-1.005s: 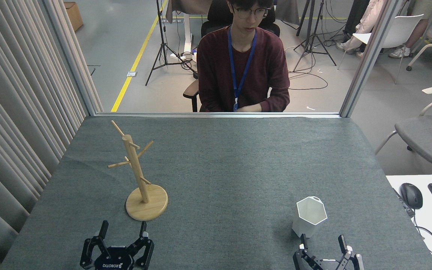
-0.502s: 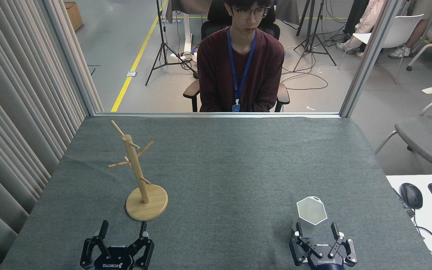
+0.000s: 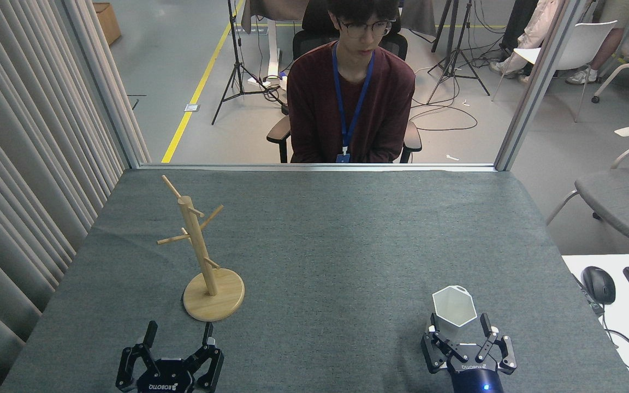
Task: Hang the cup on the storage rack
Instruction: 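Lower the right gripper onto the white hexagonal cup and close it, then lift the white cup with the right gripper and carry it toward the stand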
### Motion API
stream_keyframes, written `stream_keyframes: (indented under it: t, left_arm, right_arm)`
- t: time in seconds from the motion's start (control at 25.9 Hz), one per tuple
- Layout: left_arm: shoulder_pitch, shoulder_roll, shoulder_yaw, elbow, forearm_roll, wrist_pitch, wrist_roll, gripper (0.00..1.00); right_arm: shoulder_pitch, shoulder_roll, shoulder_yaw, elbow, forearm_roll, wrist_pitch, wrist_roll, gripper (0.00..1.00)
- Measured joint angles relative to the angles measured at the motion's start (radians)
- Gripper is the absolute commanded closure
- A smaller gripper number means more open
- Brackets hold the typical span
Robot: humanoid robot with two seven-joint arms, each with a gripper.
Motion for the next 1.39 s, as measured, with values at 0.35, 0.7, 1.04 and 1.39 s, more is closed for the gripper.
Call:
stream_keyframes:
  t: [0.35,0.7,1.04,1.39]
  left_arm:
    - [0.002,0.001,0.003,-0.005,0.001,0.0,0.001,0.01]
    - [0.002,0.001,0.004,-0.006,0.002,-0.001,0.001,0.01]
    - [-0.009,0.001,-0.077,0.039,-0.007,-0.031,0.011,0.01]
    - [-0.067,-0.019,-0.295,0.22,-0.18,-0.068,0.008,0.01]
  right_arm:
    - [-0.063,0.0,0.002,0.079,0.003,0.002,-0.008,0.19]
    - [-0.056,0.003,0.004,0.081,0.006,-0.003,-0.031,0.47]
    - [-0.027,0.019,0.02,-0.141,0.004,-0.01,-0.041,0.47]
    - [-0.002,0.132,0.165,-0.311,0.073,-0.003,-0.027,0.47]
